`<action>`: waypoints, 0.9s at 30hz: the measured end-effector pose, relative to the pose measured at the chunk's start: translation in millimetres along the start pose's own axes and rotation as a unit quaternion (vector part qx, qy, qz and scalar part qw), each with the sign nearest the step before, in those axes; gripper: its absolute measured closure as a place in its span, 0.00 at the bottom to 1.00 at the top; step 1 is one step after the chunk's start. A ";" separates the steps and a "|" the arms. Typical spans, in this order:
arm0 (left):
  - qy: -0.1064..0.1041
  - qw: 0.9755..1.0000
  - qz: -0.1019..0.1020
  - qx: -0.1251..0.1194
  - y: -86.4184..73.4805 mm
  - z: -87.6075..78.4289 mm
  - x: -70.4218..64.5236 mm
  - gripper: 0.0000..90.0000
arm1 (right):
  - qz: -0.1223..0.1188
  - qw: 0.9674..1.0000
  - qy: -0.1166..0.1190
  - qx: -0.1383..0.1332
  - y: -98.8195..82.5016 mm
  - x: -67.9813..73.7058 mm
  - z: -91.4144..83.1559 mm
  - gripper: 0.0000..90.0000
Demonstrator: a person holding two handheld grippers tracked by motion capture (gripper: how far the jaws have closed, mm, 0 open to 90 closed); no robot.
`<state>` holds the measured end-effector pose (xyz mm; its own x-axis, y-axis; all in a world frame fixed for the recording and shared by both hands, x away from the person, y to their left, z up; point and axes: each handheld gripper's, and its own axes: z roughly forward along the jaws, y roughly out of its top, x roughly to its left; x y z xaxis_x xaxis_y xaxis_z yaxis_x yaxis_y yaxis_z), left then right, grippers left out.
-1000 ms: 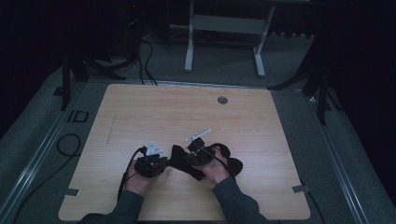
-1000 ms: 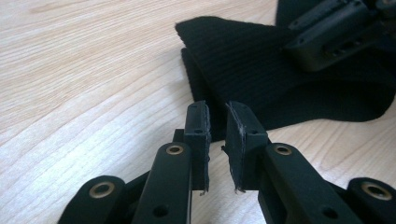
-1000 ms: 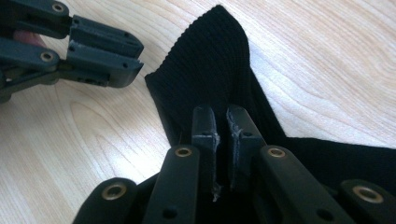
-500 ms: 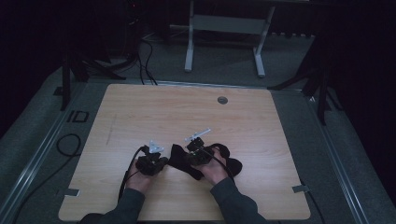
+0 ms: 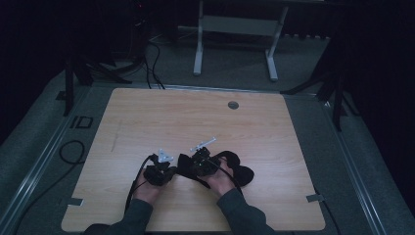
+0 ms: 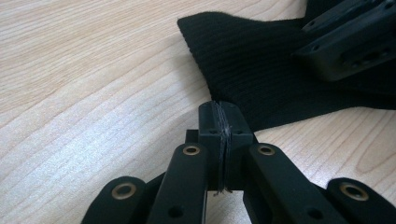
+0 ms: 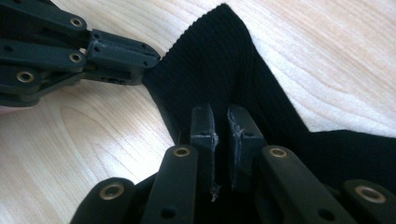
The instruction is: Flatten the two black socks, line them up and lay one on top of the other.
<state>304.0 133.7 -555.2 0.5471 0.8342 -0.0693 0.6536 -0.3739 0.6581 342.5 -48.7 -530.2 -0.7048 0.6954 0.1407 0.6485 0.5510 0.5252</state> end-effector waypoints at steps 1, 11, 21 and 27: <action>0.000 1.000 -0.001 0.000 -0.1 0.0 -0.2 0.99 | -0.001 1.000 0.000 0.001 -0.7 0.1 1.1 0.91; -0.012 1.000 -0.010 -0.021 1.0 -13.3 -0.5 0.93 | -0.002 1.000 -0.003 0.006 -5.4 1.2 7.2 0.91; -0.025 0.998 0.035 -0.041 7.4 -5.1 -18.6 0.93 | -0.004 1.000 -0.005 0.006 -5.8 2.5 7.7 0.91; -0.013 0.999 0.033 -0.026 7.0 4.1 -16.4 0.97 | -0.007 1.000 -0.001 0.007 -6.1 2.1 7.5 0.90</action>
<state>301.8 115.7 -552.5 0.6020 0.7973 -0.0437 0.5880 -0.4056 0.6998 339.2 -47.2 -539.4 -0.7129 0.6889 0.1313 0.6427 0.5668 0.5155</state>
